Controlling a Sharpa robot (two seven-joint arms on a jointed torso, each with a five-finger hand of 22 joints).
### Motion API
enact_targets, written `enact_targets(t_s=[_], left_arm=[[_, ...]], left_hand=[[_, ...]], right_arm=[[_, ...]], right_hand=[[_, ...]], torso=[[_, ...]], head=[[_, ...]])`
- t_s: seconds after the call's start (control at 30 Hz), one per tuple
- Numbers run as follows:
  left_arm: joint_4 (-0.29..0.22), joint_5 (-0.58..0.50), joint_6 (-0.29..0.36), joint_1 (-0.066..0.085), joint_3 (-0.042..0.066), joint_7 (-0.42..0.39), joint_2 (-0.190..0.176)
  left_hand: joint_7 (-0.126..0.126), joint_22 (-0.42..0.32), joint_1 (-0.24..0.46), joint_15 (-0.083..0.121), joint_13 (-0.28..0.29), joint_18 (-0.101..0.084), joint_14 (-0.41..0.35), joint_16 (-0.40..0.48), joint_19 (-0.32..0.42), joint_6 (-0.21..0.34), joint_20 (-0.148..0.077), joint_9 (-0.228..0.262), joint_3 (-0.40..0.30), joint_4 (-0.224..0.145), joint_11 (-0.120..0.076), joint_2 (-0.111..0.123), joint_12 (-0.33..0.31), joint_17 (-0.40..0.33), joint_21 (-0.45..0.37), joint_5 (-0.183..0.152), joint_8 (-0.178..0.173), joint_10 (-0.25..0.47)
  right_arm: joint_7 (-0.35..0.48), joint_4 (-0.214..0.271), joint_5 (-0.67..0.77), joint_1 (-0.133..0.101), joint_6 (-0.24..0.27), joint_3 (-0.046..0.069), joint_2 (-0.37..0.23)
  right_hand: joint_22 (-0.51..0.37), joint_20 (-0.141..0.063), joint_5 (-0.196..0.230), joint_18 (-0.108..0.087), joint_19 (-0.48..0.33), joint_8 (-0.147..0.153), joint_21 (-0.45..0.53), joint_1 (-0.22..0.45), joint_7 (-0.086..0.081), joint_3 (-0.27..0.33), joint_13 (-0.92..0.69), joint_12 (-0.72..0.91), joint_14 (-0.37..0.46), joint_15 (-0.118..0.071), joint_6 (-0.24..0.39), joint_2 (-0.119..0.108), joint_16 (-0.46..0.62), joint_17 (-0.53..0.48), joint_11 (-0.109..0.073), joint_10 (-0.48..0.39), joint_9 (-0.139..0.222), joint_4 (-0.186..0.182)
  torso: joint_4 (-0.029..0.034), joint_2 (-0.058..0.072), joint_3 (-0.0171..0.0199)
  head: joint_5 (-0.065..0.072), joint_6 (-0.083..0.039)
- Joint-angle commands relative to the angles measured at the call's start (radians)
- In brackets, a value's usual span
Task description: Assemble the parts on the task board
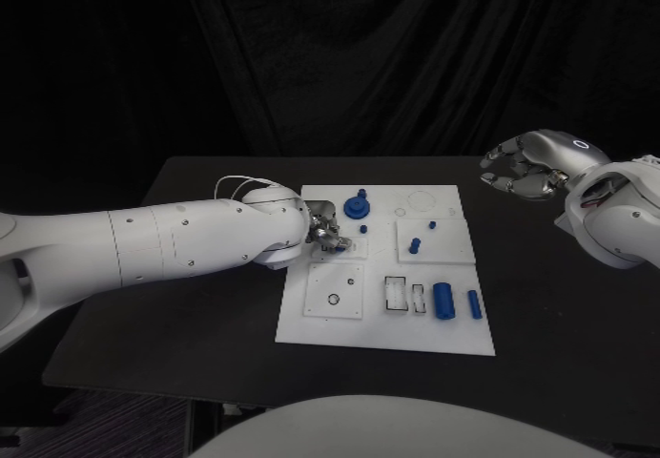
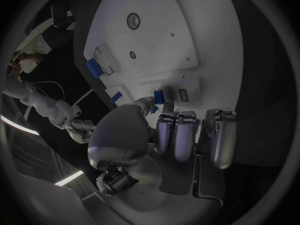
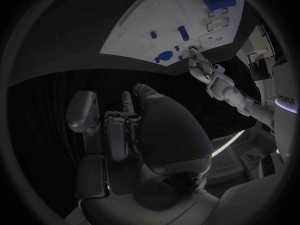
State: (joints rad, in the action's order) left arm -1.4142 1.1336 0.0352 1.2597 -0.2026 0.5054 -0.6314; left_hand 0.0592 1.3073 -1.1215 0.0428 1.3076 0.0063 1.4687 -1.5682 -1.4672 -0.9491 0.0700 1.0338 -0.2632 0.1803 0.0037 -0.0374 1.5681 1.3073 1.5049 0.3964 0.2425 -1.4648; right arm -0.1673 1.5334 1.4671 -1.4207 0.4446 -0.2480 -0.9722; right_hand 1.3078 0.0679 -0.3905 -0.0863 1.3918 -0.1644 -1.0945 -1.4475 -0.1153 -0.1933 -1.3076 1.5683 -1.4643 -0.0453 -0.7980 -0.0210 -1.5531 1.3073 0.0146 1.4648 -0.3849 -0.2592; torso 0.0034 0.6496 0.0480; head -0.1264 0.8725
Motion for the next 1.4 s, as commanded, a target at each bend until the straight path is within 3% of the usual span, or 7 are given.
enact_targets(t_s=[0.03,0.17,0.57,0.77,0.87,1.0,1.4], left_arm=[[-0.001,-0.006,0.005,-0.014,-0.008,-0.018,-0.002],[-0.01,-0.006,0.03,-0.014,-0.008,-0.029,-0.008],[-0.034,-0.006,0.1,-0.013,-0.008,-0.067,-0.035],[-0.047,-0.006,0.091,-0.004,-0.008,-0.07,-0.05],[-0.049,-0.022,0.079,0.006,-0.008,-0.07,-0.055],[-0.035,-0.131,0.026,0.024,-0.008,-0.07,-0.055],[0.03,-0.256,-0.094,0.073,-0.008,-0.068,-0.04]], left_hand=[[0.0,0.209,-0.019,0.005,0.263,0.019,0.102,-0.003,-0.029,-0.011,-0.004,-0.002,-0.024,-0.012,-0.008,0.003,0.003,0.263,-0.003,0.003,-0.006,-0.106],[-0.003,0.21,-0.034,0.007,0.263,0.019,0.102,-0.003,-0.03,-0.017,-0.006,-0.001,-0.059,-0.035,-0.01,0.013,0.003,0.263,-0.004,0.004,-0.005,-0.106],[-0.009,0.21,-0.021,0.013,0.263,0.019,0.102,-0.003,-0.028,-0.034,-0.012,0.019,-0.185,-0.077,-0.017,0.062,0.003,0.263,-0.008,-0.035,0.016,-0.106],[-0.012,0.211,-0.019,0.014,0.263,0.02,0.102,-0.003,-0.028,-0.038,-0.014,0.03,-0.223,-0.095,-0.019,0.081,0.003,0.263,-0.01,-0.045,0.026,-0.106],[-0.013,0.211,-0.016,0.015,0.263,0.02,0.102,-0.003,-0.028,-0.037,-0.014,0.033,-0.238,-0.101,-0.02,0.087,0.003,0.263,-0.01,-0.058,0.029,-0.106],[-0.012,0.211,-0.005,0.015,0.263,0.02,0.102,-0.003,-0.026,-0.032,-0.015,0.037,-0.29,-0.11,-0.019,0.096,0.003,0.263,-0.014,-0.117,0.03,-0.106],[-0.006,0.208,0.008,0.01,0.263,0.022,0.102,-0.003,-0.018,-0.02,-0.011,0.041,-0.328,-0.114,-0.013,0.1,0.003,0.263,-0.022,-0.15,0.029,-0.106]], right_arm=[[-0.022,0.0,0.003,0.002,-0.003,0.001,0.0],[-0.024,-0.001,0.003,0.003,-0.004,0.001,0.0],[-0.028,-0.003,0.003,0.004,-0.004,0.001,0.0],[-0.031,-0.008,0.003,0.004,-0.005,0.001,0.003],[-0.031,-0.012,0.003,0.005,-0.005,0.001,0.005],[-0.031,-0.016,0.003,0.006,-0.004,0.001,0.008],[-0.032,-0.018,0.003,0.007,-0.002,0.001,0.007]], right_hand=[[0.137,0.0,-0.005,-0.007,-0.005,0.003,0.004,-0.006,-0.001,-0.007,-0.263,0.003,-0.1,0.004,0.008,-0.005,0.002,0.252,0.007,0.106,0.002,0.001],[0.137,0.0,-0.005,-0.007,-0.005,0.003,0.005,-0.006,-0.001,-0.008,-0.263,0.003,-0.1,0.004,0.007,-0.005,0.003,0.252,0.007,0.106,0.002,0.001],[0.136,0.0,-0.005,-0.007,-0.006,0.002,0.008,-0.006,-0.001,-0.008,-0.263,0.003,-0.1,0.004,0.006,-0.005,0.005,0.251,0.007,0.106,0.002,0.001],[0.136,0.0,-0.005,-0.007,-0.006,0.002,0.008,-0.006,-0.001,-0.008,-0.263,0.003,-0.1,0.004,0.006,-0.005,0.005,0.251,0.007,0.106,0.002,0.001],[0.136,0.0,-0.005,-0.007,-0.006,0.002,0.008,-0.006,-0.001,-0.008,-0.263,0.003,-0.1,0.004,0.006,-0.005,0.005,0.251,0.007,0.106,0.002,0.001],[0.136,0.0,-0.005,-0.008,-0.007,0.001,0.01,-0.006,-0.002,-0.009,-0.263,0.003,-0.099,0.004,0.004,-0.005,0.005,0.25,0.007,0.106,0.001,0.002],[0.136,0.0,-0.005,-0.008,-0.007,0.001,0.01,-0.006,-0.002,-0.009,-0.263,0.003,-0.099,0.004,0.004,-0.005,0.005,0.25,0.007,0.106,0.001,0.002]], torso=[[-0.0006,-0.001,0.0004],[-0.0013,-0.001,-0.0002],[-0.0001,0.0,-0.0009],[-0.0001,0.0,-0.0002],[-0.0009,-0.001,0.0001],[-0.0006,-0.001,0.0004],[-0.0008,-0.003,0.0001]], head=[[-0.001,0.0],[-0.001,0.0],[0.002,0.0],[0.015,0.0],[0.015,0.0],[0.017,0.0],[0.017,0.0]])
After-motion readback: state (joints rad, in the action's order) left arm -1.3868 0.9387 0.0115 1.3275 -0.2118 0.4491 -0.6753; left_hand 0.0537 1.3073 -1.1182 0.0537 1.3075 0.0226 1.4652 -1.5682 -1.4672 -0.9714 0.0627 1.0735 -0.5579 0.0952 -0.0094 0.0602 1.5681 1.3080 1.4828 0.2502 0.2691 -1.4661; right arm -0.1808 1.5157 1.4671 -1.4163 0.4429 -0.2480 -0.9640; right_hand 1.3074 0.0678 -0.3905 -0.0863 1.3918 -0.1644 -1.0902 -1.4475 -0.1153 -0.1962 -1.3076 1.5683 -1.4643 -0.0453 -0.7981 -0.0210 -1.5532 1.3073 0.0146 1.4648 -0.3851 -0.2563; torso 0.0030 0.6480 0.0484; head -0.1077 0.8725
